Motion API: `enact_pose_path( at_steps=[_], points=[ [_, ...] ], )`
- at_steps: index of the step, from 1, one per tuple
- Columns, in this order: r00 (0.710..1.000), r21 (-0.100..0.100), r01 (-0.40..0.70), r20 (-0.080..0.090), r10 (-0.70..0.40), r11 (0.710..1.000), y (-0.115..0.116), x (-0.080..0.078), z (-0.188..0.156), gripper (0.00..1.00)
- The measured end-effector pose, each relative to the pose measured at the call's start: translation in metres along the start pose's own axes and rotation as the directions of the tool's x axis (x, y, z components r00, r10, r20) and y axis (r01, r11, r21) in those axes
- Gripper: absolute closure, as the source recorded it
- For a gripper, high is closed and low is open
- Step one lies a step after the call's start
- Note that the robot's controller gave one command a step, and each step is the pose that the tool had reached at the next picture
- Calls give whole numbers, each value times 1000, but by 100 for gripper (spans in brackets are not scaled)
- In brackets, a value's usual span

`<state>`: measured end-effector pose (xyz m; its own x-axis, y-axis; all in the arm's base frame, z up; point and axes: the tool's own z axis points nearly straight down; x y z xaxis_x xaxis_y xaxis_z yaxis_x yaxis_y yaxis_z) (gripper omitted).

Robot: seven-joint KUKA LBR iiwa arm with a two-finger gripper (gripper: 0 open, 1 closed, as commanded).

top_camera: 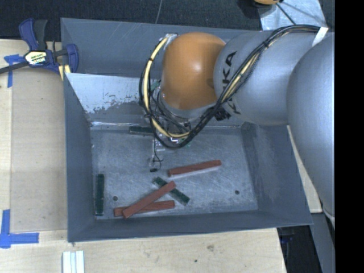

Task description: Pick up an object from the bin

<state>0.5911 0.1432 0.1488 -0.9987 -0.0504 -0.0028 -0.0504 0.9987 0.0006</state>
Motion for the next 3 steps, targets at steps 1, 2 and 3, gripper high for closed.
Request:
enact_pose_path(
  at_steps=[1, 2, 3],
  points=[
    [994, 0, 111, 2, -111, 994, -25, 52, 11, 0],
    [978, 0, 208, -1, -208, 978, -48, 85, 38, 0],
    [977, 2, 211, -3, -211, 977, -6, 96, 61, 0]
  ],
)
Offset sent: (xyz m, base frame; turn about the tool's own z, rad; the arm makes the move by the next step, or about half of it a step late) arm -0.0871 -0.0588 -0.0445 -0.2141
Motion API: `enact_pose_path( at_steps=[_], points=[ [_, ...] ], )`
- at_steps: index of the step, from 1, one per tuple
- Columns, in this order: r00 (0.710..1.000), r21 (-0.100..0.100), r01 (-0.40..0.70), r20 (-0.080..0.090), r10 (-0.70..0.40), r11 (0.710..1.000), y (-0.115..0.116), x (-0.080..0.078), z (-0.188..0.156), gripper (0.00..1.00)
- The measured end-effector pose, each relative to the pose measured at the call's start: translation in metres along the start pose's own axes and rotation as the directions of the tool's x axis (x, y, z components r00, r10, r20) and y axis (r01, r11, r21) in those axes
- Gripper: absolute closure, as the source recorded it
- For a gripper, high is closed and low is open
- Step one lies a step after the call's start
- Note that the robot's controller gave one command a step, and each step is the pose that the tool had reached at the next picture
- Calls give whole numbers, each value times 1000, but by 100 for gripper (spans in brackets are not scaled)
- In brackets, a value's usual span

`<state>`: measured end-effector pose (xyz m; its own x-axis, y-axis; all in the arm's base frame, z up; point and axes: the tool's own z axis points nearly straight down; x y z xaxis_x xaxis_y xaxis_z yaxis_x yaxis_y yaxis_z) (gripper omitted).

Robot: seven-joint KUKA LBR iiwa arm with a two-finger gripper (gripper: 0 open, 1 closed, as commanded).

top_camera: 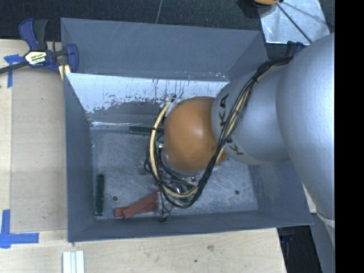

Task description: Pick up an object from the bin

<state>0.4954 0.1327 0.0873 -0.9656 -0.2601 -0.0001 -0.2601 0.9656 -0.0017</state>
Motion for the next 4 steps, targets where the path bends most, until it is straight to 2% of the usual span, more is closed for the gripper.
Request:
enact_pose_path(
  at_steps=[1, 2, 3, 4],
  points=[
    [977, 1, 211, 5, -211, 977, -105, -6, 16, 100],
    [977, 1, 211, 4, -211, 977, -105, -6, 16, 100],
    [979, -4, 206, -3, -206, 979, -111, -18, -32, 100],
    [994, -2, 112, 3, -112, 994, -117, 6, -119, 100]
  ],
)
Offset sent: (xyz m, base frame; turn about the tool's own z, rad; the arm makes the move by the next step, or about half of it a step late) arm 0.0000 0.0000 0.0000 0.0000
